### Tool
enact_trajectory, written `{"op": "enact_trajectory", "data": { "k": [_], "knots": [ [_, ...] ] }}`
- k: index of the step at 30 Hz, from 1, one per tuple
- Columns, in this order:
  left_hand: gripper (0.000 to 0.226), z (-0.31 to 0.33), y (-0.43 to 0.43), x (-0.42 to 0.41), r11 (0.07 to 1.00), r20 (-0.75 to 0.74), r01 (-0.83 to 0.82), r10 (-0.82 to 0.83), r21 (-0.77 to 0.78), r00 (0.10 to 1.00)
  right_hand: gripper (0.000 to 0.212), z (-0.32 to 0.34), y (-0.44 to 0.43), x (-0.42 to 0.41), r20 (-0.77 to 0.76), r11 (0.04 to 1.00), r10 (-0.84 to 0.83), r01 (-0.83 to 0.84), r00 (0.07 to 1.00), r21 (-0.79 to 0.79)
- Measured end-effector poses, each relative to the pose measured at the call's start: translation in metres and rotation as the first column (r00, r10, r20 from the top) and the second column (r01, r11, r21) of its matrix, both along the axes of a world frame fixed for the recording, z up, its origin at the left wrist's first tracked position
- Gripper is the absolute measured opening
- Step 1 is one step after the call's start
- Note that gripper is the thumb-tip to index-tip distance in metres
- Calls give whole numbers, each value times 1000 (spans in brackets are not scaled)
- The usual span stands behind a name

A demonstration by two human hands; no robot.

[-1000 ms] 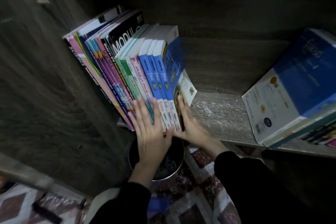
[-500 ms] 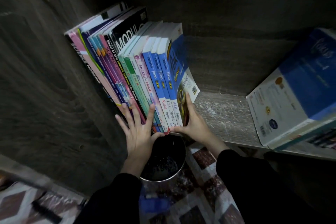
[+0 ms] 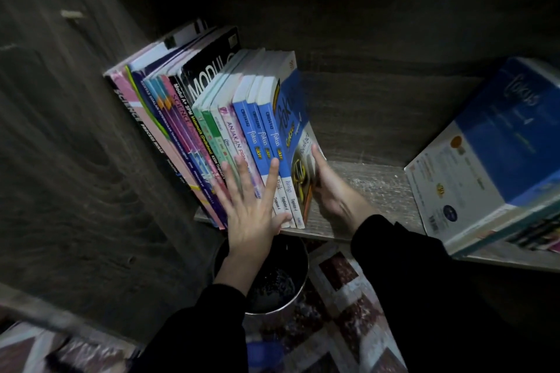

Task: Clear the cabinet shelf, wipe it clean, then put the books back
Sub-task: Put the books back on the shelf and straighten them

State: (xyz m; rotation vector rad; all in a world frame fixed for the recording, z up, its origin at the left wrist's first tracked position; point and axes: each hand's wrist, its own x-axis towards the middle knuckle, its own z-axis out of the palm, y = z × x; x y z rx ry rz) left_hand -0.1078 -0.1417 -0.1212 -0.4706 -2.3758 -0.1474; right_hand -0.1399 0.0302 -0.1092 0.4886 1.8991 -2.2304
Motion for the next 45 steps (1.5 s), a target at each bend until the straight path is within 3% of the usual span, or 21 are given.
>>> {"op": "enact_trajectory", "data": {
  "k": [6, 8, 12, 16, 19, 22, 25, 27, 29, 32, 37, 40, 43, 45],
  "knots": [
    [149, -4, 1, -4, 1000, -30, 21, -22, -14, 999, 48, 3, 1, -7, -23, 990, -133, 132, 991, -46],
    [148, -3, 2, -1, 1000, -28, 6, -7, -23, 1000, 44, 1, 5, -7, -8, 993, -101, 101, 995, -59],
    [122, 7, 5, 14, 998, -13, 43, -43, 53, 999, 32, 11, -5, 4, 19, 998, -8, 9, 1000, -64],
    [95, 48, 9, 22, 985, -114, 127, -114, 115, 987, 17, 13, -14, 15, 11, 987, -26, 24, 1000, 157],
    [91, 96, 9, 16, 985, -106, 28, -10, 172, 994, 23, 12, -19, 34, 28, 975, 19, -24, 999, 222],
    [84, 124, 5, 13, 993, -13, -43, 45, 106, 999, 38, 29, -11, 68, -5, 846, 84, -69, 996, 529],
    [74, 131, 6, 17, 996, 38, -68, 66, 62, 997, 34, 56, 8, 104, -158, 692, 41, 86, 987, 717],
    [69, 134, 10, 20, 993, 77, -81, 74, 91, 994, 35, 73, 26, 123, -309, 504, 42, 247, 950, 828],
    [67, 137, 14, 22, 989, 101, -99, 88, 114, 991, 37, 89, 45, 136, -464, 279, 31, 438, 885, 854],
    [66, 138, 18, 23, 983, 111, -114, 99, 145, 989, 47, 112, 76, 156, -639, 1, -49, 640, 767, 768],
    [64, 137, 18, 23, 979, 105, -94, 76, 180, 992, 70, 125, 120, 184, -659, -238, -193, 616, 727, 751],
    [65, 135, 18, 22, 977, 99, -79, 60, 197, 993, 80, 124, 131, 194, -666, -287, -314, 601, 677, 746],
    [65, 135, 18, 21, 976, 97, -70, 51, 206, 994, 82, 125, 137, 199, -610, -163, -459, 614, 646, 772],
    [66, 134, 17, 20, 975, 94, -67, 48, 211, 994, 80, 125, 137, 198, -614, -89, -468, 657, 636, 749]
  ]
}}
